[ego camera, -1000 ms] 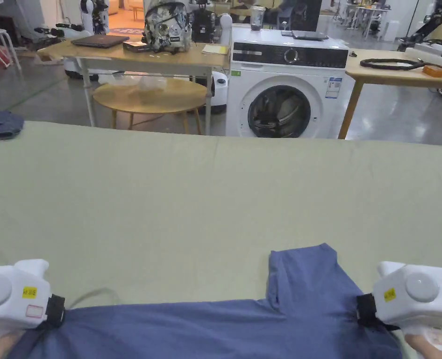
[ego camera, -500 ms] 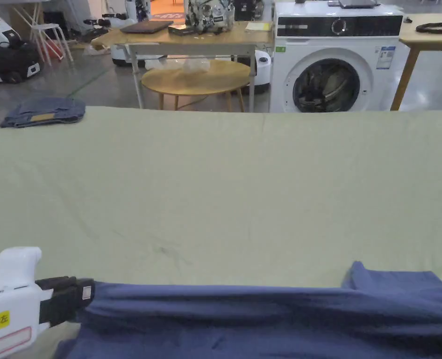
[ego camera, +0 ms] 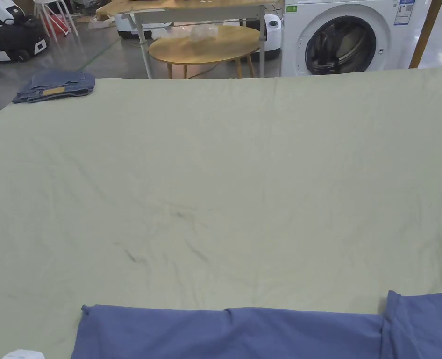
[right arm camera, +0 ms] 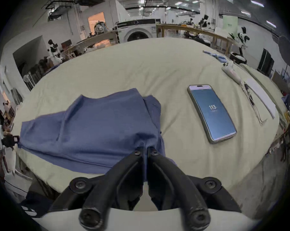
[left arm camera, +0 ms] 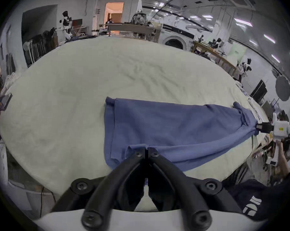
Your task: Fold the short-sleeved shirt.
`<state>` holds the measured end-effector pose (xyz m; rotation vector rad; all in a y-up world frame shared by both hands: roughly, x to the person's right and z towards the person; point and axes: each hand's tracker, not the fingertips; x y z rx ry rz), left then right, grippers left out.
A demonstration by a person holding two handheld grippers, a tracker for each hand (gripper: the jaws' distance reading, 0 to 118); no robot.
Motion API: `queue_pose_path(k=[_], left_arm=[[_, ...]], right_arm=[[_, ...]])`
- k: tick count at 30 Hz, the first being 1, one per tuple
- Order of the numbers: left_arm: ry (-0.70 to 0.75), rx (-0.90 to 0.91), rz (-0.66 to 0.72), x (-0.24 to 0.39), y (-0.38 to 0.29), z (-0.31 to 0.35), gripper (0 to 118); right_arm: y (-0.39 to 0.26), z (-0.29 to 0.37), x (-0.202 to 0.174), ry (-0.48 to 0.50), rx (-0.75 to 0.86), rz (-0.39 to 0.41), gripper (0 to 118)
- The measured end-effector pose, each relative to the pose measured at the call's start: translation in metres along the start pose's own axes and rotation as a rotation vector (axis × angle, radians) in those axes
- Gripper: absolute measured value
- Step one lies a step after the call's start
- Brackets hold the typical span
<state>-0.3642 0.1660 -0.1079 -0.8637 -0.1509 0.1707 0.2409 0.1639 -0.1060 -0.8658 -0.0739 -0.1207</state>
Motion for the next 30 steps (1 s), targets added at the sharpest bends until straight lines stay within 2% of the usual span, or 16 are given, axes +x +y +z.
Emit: queue_pose_path(k=[1, 2, 3, 4, 8, 12, 15, 19, 20, 21, 22, 23, 30], left_arm=[[-0.015, 0.006, 0.021, -0.004, 0.002, 0.0, 8], [-0.039, 0.025, 0.046, -0.007, 0.003, 0.0, 22], [-0.047, 0.062, 0.058, -0.005, 0.004, 0.006, 36], [-0.024, 0.1, 0.054, -0.004, 0.008, 0.012, 43], [-0.008, 0.291, 0.001, 0.015, 0.031, 0.051, 43], [-0.011, 0.45, -0.065, 0.041, 0.062, 0.079, 43], [-0.011, 0.49, -0.109, 0.065, 0.08, 0.077, 43], [-0.031, 0.472, -0.112, 0.083, 0.096, 0.048, 43], [-0.046, 0.458, -0.104, 0.085, 0.099, 0.039, 43], [-0.058, 0.445, -0.098, 0.088, 0.101, 0.03, 38], [-0.07, 0.437, -0.095, 0.09, 0.103, 0.021, 20], [-0.088, 0.422, -0.08, 0.092, 0.105, 0.012, 0], [-0.087, 0.342, -0.042, 0.09, 0.107, -0.014, 0]], right_arm=[[-0.001, -0.001, 0.001, -0.001, 0.005, 0.0, 7], [-0.002, -0.001, 0.001, -0.01, 0.016, 0.007, 15], [-0.001, 0.001, 0.0, -0.022, 0.033, 0.016, 31], [0.002, 0.005, -0.002, -0.037, 0.052, 0.029, 47], [0.021, 0.042, -0.015, -0.031, 0.215, 0.097, 48], [0.052, 0.069, -0.046, 0.059, 0.374, 0.14, 48], [0.075, 0.065, -0.069, 0.14, 0.403, 0.149, 48], [0.095, 0.036, -0.097, 0.177, 0.377, 0.142, 45], [0.098, 0.027, -0.104, 0.195, 0.371, 0.142, 41], [0.101, 0.018, -0.11, 0.199, 0.371, 0.14, 27], [0.099, 0.004, -0.111, 0.198, 0.367, 0.14, 8], [0.1, -0.004, -0.117, 0.193, 0.358, 0.141, 0], [0.099, -0.023, -0.132, 0.151, 0.318, 0.178, 0]])
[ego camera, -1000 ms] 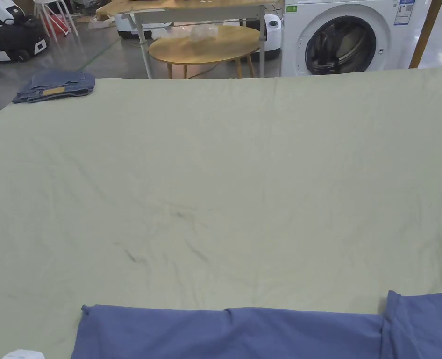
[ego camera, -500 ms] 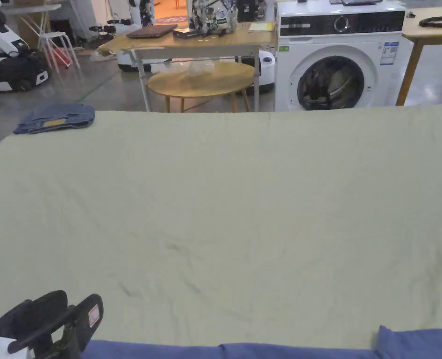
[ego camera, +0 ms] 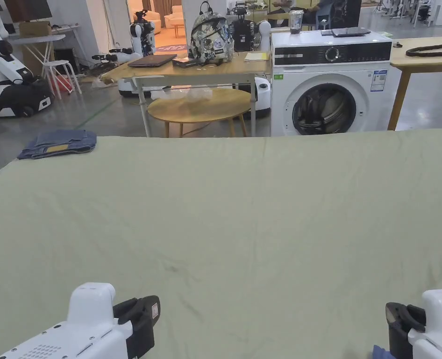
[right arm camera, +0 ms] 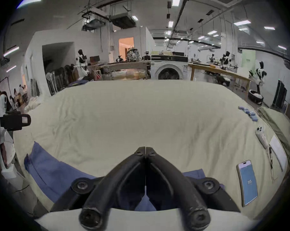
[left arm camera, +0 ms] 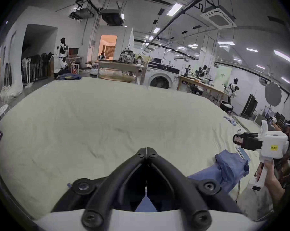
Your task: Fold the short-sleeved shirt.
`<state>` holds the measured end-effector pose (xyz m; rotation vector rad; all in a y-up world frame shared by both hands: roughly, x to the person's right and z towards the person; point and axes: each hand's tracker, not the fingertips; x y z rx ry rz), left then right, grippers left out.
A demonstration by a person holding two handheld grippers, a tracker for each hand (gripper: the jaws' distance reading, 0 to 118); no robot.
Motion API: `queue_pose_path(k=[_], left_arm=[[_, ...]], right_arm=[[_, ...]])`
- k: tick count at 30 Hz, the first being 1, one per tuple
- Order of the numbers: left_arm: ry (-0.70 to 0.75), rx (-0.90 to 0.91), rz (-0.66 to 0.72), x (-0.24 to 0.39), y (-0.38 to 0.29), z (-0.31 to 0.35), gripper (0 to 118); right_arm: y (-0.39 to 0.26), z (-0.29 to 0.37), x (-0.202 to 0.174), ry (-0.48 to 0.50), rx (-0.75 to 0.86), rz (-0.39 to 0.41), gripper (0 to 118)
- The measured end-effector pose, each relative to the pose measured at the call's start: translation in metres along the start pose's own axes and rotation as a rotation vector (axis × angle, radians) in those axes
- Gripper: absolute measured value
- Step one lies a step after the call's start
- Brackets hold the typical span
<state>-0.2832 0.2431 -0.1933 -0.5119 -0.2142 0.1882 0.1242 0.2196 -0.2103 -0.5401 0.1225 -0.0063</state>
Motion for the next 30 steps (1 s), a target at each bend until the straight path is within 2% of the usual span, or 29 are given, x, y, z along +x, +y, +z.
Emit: queue_pose_path(k=[3, 6, 7, 8, 9, 11, 13, 20, 23, 26, 27, 30], left_arm=[[-0.007, 0.008, 0.025, -0.006, 0.005, 0.01, 0], [-0.073, 0.032, 0.168, -0.035, 0.008, 0.027, 0], [-0.128, 0.02, 0.232, -0.051, 0.007, 0.033, 16], [-0.188, 0.015, 0.297, -0.072, 0.003, 0.04, 38], [-0.228, -0.001, 0.353, -0.09, -0.002, 0.046, 51], [-0.214, -0.033, 0.394, -0.119, -0.017, 0.061, 56], [-0.131, -0.066, 0.386, -0.143, -0.032, 0.073, 62], [-0.17, -0.231, 0.552, -0.187, -0.094, 0.05, 62], [-0.23, -0.236, 0.69, -0.194, -0.115, 0.025, 62], [-0.339, -0.144, 0.849, -0.191, -0.122, 0.012, 62], [-0.353, -0.172, 0.85, -0.185, -0.122, 0.005, 57], [-0.349, -0.271, 0.773, -0.16, -0.12, -0.012, 8]], right_arm=[[0.003, 0.001, 0.003, 0.006, 0.0, -0.011, 0], [0.002, 0.008, 0.007, 0.022, 0.002, -0.012, 0], [0.001, 0.012, 0.009, 0.043, 0.002, -0.019, 0], [-0.002, 0.017, 0.009, 0.059, 0.001, -0.027, 0], [-0.005, 0.021, 0.011, 0.067, 0.0, -0.031, 0], [-0.013, 0.026, 0.015, 0.072, -0.011, -0.036, 0], [-0.021, 0.03, 0.015, 0.068, -0.034, -0.048, 0], [-0.033, 0.03, 0.017, 0.077, -0.083, -0.096, 0], [-0.032, 0.035, 0.019, 0.08, -0.083, -0.115, 0], [-0.029, 0.041, 0.021, 0.072, -0.073, -0.121, 0], [-0.028, 0.043, 0.021, 0.071, -0.07, -0.124, 0], [-0.026, 0.044, 0.022, 0.067, -0.066, -0.126, 0]])
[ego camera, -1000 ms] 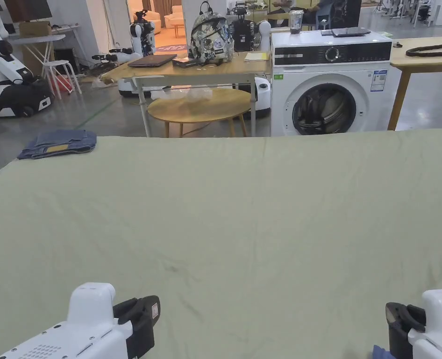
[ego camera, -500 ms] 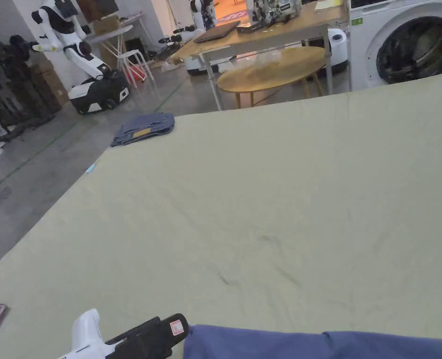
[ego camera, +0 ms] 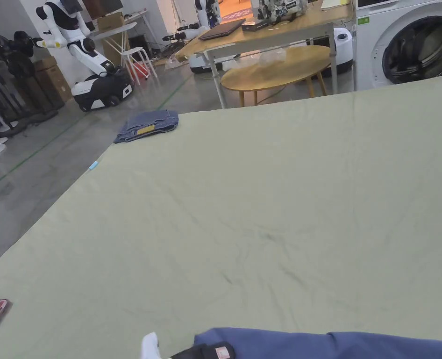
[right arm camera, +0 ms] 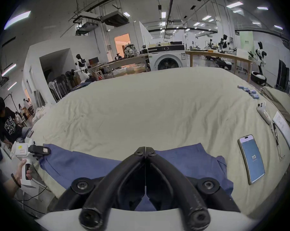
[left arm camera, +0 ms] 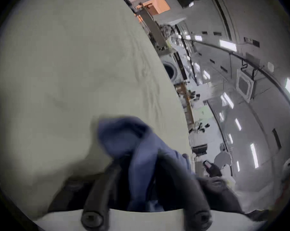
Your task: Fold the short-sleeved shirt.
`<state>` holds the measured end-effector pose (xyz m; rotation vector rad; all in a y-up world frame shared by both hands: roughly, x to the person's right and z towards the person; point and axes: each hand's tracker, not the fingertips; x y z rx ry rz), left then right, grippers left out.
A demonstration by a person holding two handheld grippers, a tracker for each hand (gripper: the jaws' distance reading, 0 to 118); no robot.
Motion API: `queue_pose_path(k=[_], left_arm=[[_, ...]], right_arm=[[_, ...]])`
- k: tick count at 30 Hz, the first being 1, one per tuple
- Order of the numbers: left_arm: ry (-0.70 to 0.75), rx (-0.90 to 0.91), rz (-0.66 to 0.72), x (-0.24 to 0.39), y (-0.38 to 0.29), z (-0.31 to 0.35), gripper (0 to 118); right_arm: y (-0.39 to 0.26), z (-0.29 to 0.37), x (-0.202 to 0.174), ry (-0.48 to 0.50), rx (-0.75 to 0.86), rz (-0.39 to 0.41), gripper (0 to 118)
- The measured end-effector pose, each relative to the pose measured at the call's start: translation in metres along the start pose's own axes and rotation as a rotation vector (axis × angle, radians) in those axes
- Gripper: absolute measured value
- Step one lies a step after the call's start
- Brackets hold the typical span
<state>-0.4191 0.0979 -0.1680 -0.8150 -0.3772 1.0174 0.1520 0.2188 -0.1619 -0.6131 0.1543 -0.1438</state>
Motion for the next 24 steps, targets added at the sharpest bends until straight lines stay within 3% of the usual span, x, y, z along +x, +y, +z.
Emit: queue_pose_path(k=[1, 8, 12, 14, 18, 24], left_arm=[[0.005, -0.003, -0.009, 0.004, -0.003, -0.004, 2], [-0.036, 0.234, 0.049, 0.033, 0.023, 0.061, 0], [0.166, 0.313, -0.193, 0.089, 0.049, 0.102, 0], [0.173, 0.317, -0.243, 0.116, 0.052, 0.104, 0], [0.116, 0.173, -0.342, 0.165, 0.022, 0.048, 0], [0.109, -0.118, -0.386, 0.166, -0.041, -0.104, 0]], right_arm=[[0.0, 0.0, 0.0, -0.002, -0.001, 0.002, 0], [0.0, 0.012, 0.005, -0.015, 0.004, 0.008, 0], [0.001, 0.014, 0.008, -0.015, 0.01, -0.012, 0], [0.002, 0.014, 0.01, -0.011, 0.015, -0.031, 0], [0.003, 0.015, 0.012, 0.016, 0.025, -0.088, 0], [-0.002, 0.025, 0.009, 0.024, 0.021, -0.09, 0]])
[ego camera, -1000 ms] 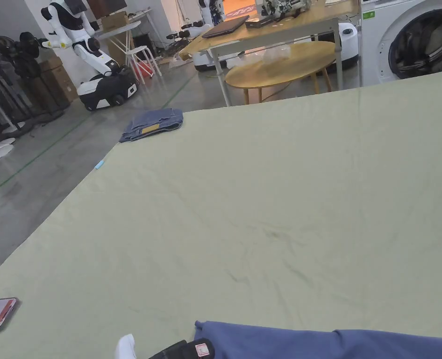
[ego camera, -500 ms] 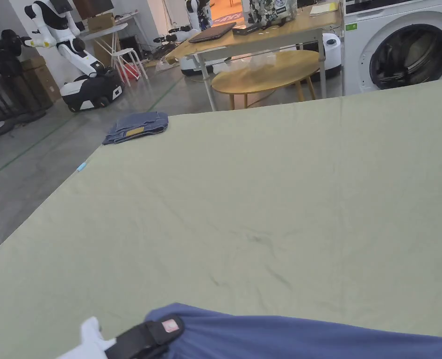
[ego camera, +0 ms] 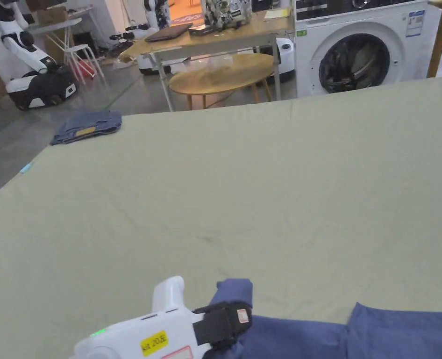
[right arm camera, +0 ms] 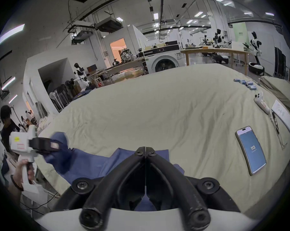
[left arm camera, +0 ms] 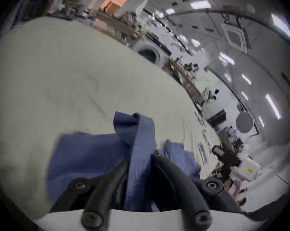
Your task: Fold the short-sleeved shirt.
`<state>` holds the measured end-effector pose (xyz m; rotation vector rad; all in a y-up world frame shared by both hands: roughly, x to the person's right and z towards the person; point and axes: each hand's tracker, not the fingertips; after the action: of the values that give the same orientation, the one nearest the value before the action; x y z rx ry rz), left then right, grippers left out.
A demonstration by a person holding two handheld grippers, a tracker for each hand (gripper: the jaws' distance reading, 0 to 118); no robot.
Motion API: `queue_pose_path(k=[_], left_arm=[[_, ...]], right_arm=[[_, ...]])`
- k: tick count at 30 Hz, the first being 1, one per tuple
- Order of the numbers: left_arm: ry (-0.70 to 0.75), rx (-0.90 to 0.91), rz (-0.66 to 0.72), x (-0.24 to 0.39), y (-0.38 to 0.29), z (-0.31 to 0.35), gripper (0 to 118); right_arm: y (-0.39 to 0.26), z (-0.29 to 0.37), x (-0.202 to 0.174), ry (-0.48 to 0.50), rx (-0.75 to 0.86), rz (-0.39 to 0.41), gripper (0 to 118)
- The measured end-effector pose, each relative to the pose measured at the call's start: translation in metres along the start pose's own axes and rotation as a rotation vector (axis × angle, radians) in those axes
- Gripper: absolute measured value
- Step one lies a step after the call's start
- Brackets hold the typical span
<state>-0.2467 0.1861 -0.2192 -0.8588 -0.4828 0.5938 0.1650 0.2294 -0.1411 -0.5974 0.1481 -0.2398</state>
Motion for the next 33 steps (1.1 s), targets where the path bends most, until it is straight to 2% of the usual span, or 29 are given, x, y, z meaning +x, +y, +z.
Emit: queue_pose_path(k=[5, 6, 8, 9, 12, 13, 15, 17, 21, 22, 24, 29, 30, 32, 33], left_arm=[[-0.082, -0.134, -0.034, 0.024, -0.016, -0.055, 0], [-0.111, -0.13, -0.064, 0.028, -0.016, -0.053, 5], [-0.139, -0.097, -0.056, 0.026, -0.011, -0.047, 53], [-0.141, -0.074, -0.031, 0.023, -0.008, -0.042, 55], [-0.243, 0.014, 0.024, 0.009, -0.002, -0.018, 55], [-0.277, 0.035, 0.047, 0.004, -0.002, -0.012, 48], [-0.263, 0.031, 0.043, 0.001, -0.007, -0.01, 0], [-0.123, 0.009, -0.013, 0.004, -0.015, -0.022, 0], [-0.131, -0.193, -0.015, 0.005, -0.041, -0.072, 0], [-0.135, -0.243, -0.046, 0.009, -0.048, -0.083, 0], [-0.04, -0.305, -0.137, 0.019, -0.063, -0.102, 0], [-0.111, -0.193, -0.126, 0.019, -0.047, -0.073, 0], [-0.136, -0.142, -0.165, 0.017, -0.042, -0.057, 5], [-0.16, -0.058, -0.176, 0.008, -0.027, -0.022, 50], [-0.146, -0.024, -0.163, 0.001, -0.021, -0.006, 64]], right_arm=[[-0.014, 0.012, 0.005, -0.047, -0.024, 0.043, 0], [-0.016, 0.012, 0.007, -0.059, -0.031, 0.046, 0], [-0.02, 0.011, 0.012, -0.068, -0.047, 0.035, 0], [-0.022, 0.01, 0.015, -0.068, -0.053, 0.022, 0], [-0.026, 0.009, 0.021, -0.064, -0.059, 0.001, 0], [-0.027, 0.009, 0.021, -0.066, -0.057, -0.003, 0], [-0.026, 0.009, 0.021, -0.06, -0.058, -0.014, 0], [-0.026, 0.007, 0.021, -0.055, -0.06, -0.026, 0], [-0.03, 0.003, 0.021, -0.043, -0.073, -0.032, 0], [-0.031, 0.003, 0.019, -0.04, -0.078, -0.027, 0], [-0.032, 0.003, 0.016, -0.042, -0.08, -0.019, 0], [-0.035, -0.002, 0.016, -0.037, -0.097, -0.004, 0], [-0.036, -0.004, 0.016, -0.034, -0.104, -0.001, 0], [-0.036, -0.004, 0.017, -0.035, -0.106, 0.004, 0], [-0.037, -0.005, 0.018, -0.035, -0.107, 0.004, 0]])
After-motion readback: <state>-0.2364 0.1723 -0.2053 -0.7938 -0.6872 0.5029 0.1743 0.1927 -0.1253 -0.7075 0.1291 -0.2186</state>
